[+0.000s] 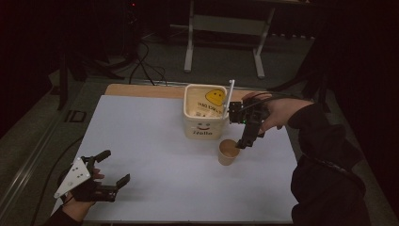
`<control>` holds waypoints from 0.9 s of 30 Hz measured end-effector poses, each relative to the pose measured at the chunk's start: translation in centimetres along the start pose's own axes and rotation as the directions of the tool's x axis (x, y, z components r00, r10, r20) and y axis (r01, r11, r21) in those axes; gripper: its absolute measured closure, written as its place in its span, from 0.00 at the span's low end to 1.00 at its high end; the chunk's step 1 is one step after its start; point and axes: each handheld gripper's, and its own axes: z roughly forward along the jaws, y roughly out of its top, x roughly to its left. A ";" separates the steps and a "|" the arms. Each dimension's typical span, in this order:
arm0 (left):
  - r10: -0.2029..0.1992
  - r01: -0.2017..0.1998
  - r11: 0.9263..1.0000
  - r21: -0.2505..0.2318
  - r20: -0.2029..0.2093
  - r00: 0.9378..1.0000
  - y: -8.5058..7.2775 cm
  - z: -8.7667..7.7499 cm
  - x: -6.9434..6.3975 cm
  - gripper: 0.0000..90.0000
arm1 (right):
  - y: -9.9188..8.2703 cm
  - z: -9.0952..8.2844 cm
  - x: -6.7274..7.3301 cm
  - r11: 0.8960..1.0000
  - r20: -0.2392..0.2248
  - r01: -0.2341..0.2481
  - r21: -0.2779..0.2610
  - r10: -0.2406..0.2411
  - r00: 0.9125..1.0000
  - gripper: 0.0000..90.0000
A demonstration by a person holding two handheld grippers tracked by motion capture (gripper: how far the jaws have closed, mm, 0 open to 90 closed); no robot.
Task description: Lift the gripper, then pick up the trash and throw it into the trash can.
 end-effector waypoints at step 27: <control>-0.002 0.001 1.000 0.015 0.022 1.000 -0.2 0.1 0.1 0.01 | -0.3 2.2 -0.9 0.999 -0.003 0.033 -0.028 -0.033 0.999 0.15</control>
